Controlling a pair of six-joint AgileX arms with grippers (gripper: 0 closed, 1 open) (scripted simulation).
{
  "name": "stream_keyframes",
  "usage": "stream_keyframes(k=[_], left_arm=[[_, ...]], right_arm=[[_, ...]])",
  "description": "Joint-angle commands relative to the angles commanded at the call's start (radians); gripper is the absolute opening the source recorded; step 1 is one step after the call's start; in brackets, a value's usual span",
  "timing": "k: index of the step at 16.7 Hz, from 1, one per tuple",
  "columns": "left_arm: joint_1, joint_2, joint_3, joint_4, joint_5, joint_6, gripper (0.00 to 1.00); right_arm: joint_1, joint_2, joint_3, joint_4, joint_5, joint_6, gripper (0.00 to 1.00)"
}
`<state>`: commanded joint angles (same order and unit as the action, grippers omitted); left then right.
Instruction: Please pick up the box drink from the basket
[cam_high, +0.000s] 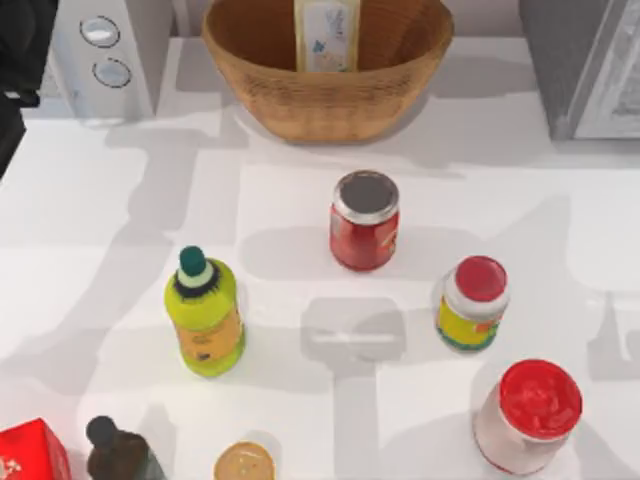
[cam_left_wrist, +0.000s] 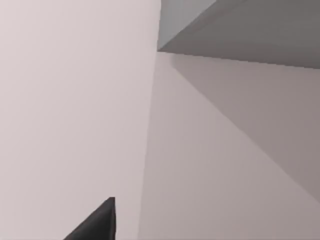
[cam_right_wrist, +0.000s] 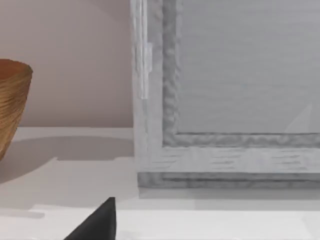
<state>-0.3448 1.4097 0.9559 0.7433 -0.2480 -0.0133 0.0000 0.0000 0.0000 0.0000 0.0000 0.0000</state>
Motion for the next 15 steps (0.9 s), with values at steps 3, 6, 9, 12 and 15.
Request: stream_keyframes(k=[3, 6, 9, 12, 15], left_arm=[[-0.021, 0.135, 0.094, 0.057, -0.058, 0.004, 1.0], [-0.054, 0.27, 0.181, 0.104, -0.107, 0.008, 1.0], [-0.095, 0.413, 0.253, 0.132, -0.151, 0.015, 1.0], [-0.141, 0.559, 0.312, 0.148, -0.191, 0.019, 1.0], [-0.19, 0.708, 0.382, 0.17, -0.235, 0.017, 1.0]], right_arm=[[0.0, 0.0, 0.0, 0.0, 0.0, 0.0, 1.0], [0.0, 0.0, 0.0, 0.0, 0.0, 0.0, 1.0], [0.0, 0.0, 0.0, 0.0, 0.0, 0.0, 1.0], [0.0, 0.0, 0.0, 0.0, 0.0, 0.0, 1.0], [0.0, 0.0, 0.0, 0.0, 0.0, 0.0, 1.0]])
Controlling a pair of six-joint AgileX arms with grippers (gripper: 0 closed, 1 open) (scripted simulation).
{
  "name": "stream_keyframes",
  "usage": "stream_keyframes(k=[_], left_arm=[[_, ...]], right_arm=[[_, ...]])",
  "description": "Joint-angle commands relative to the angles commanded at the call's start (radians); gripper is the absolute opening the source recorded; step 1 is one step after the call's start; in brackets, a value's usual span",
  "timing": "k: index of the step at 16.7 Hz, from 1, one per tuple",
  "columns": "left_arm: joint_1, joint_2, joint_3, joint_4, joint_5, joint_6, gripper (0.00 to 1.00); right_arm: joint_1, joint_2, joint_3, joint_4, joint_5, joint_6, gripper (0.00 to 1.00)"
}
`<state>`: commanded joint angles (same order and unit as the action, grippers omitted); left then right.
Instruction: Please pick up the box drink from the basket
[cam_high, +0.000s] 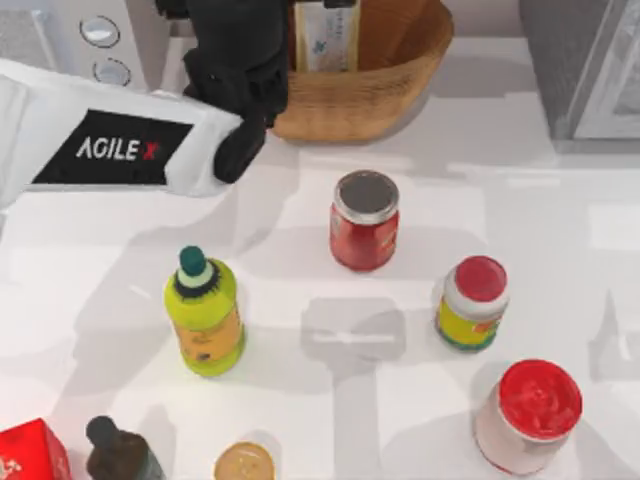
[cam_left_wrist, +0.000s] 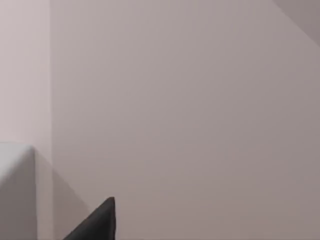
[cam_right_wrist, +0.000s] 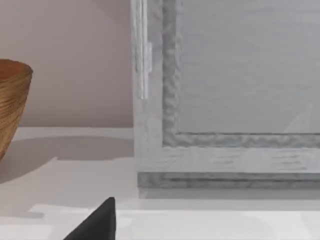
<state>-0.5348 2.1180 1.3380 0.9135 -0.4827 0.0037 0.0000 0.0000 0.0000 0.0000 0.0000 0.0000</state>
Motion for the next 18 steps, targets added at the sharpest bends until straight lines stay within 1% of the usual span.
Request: stream_keyframes(k=[4, 8, 15, 18], left_arm=[[-0.063, 0.181, 0.087, 0.004, -0.07, 0.0, 1.0], [-0.099, 0.261, 0.135, -0.002, -0.11, 0.003, 1.0], [-0.093, 0.248, 0.137, -0.001, -0.108, 0.001, 1.0], [-0.086, 0.285, 0.186, -0.036, -0.096, 0.001, 1.0]], right_arm=[[0.0, 0.0, 0.0, 0.0, 0.0, 0.0, 1.0], [0.0, 0.0, 0.0, 0.0, 0.0, 0.0, 1.0], [0.0, 0.0, 0.0, 0.0, 0.0, 0.0, 1.0], [0.0, 0.0, 0.0, 0.0, 0.0, 0.0, 1.0]])
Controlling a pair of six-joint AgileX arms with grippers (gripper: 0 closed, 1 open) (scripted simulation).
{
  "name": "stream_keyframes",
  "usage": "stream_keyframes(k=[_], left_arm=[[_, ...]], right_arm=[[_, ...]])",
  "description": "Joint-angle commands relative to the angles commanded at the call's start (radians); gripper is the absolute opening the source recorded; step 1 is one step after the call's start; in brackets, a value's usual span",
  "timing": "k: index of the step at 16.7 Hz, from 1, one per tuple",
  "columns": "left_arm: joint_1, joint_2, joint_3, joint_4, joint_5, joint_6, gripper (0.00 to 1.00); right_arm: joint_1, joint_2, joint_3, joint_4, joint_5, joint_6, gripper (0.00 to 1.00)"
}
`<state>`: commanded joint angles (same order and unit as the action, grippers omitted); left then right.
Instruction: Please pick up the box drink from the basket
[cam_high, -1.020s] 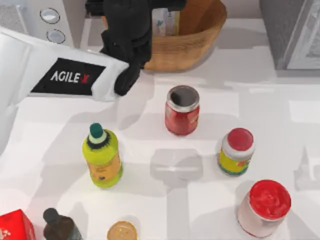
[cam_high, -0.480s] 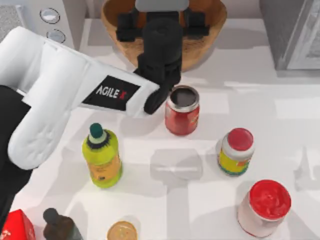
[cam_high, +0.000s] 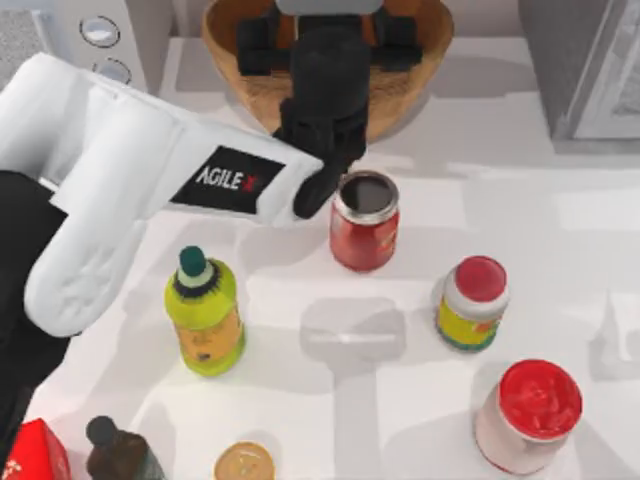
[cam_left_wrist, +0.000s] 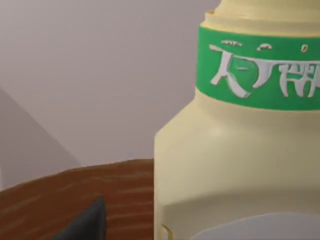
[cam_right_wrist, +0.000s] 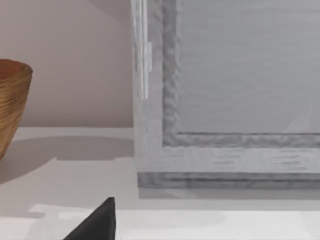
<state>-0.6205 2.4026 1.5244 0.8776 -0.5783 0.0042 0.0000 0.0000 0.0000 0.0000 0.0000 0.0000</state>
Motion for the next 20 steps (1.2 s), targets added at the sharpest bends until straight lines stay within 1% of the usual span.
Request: stream_keyframes(k=[7, 12, 20], left_arm=[[0.039, 0.108, 0.215, -0.108, 0.04, -0.002, 1.0], [0.043, 0.118, 0.235, -0.118, 0.044, -0.002, 1.0], [0.043, 0.118, 0.235, -0.118, 0.044, -0.002, 0.4]], right_arm=[[0.0, 0.0, 0.0, 0.0, 0.0, 0.0, 1.0], [0.0, 0.0, 0.0, 0.0, 0.0, 0.0, 1.0], [0.0, 0.0, 0.0, 0.0, 0.0, 0.0, 1.0]])
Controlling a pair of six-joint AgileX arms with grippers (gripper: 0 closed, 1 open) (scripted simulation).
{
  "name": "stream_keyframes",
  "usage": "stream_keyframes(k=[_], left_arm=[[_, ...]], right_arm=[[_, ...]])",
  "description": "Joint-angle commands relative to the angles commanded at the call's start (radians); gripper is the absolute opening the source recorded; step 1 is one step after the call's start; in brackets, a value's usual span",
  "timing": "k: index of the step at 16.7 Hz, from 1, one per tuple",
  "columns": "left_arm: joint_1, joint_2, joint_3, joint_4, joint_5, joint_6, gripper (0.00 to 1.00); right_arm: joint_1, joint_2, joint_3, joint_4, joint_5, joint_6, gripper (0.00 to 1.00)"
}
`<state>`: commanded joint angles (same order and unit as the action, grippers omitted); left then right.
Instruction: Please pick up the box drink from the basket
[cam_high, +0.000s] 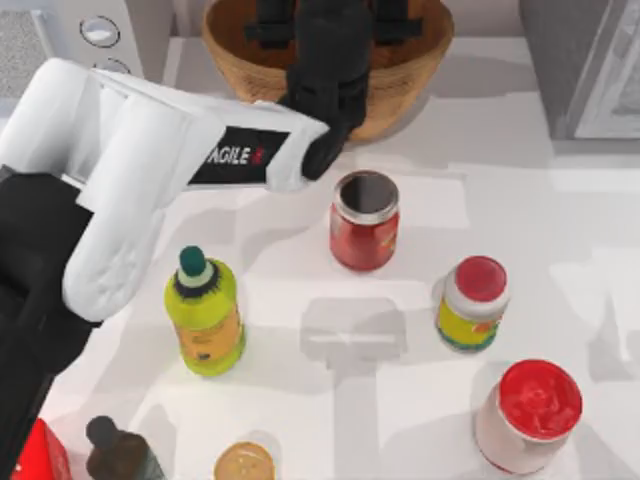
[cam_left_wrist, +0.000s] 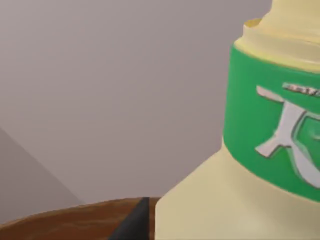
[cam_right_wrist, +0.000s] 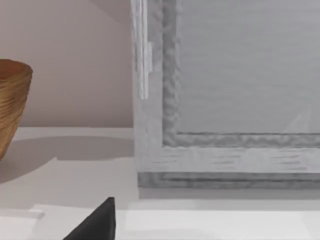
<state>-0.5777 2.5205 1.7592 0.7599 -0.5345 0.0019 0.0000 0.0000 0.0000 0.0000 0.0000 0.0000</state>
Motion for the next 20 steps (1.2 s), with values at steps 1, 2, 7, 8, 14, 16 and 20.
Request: stream_keyframes(k=[1, 2, 7, 8, 14, 16, 20], left_arm=[[0.0, 0.0, 0.0, 0.0, 0.0, 0.0, 0.32], [0.0, 0.0, 0.0, 0.0, 0.0, 0.0, 0.25], [0.0, 0.0, 0.0, 0.0, 0.0, 0.0, 0.0], [0.0, 0.0, 0.0, 0.0, 0.0, 0.0, 0.0], [-0.009, -0.018, 0.001, -0.002, 0.0, -0.001, 0.0], [-0.01, -0.018, 0.004, -0.015, 0.001, 0.0, 0.0], [-0.012, -0.05, 0.059, -0.117, 0.002, 0.001, 0.0]], right_arm=[[0.0, 0.0, 0.0, 0.0, 0.0, 0.0, 1.0], [0.0, 0.0, 0.0, 0.0, 0.0, 0.0, 1.0], [0.0, 0.0, 0.0, 0.0, 0.0, 0.0, 1.0], [0.0, 0.0, 0.0, 0.0, 0.0, 0.0, 1.0], [0.0, 0.0, 0.0, 0.0, 0.0, 0.0, 1.0], [0.0, 0.0, 0.0, 0.0, 0.0, 0.0, 1.0], [0.0, 0.0, 0.0, 0.0, 0.0, 0.0, 1.0]])
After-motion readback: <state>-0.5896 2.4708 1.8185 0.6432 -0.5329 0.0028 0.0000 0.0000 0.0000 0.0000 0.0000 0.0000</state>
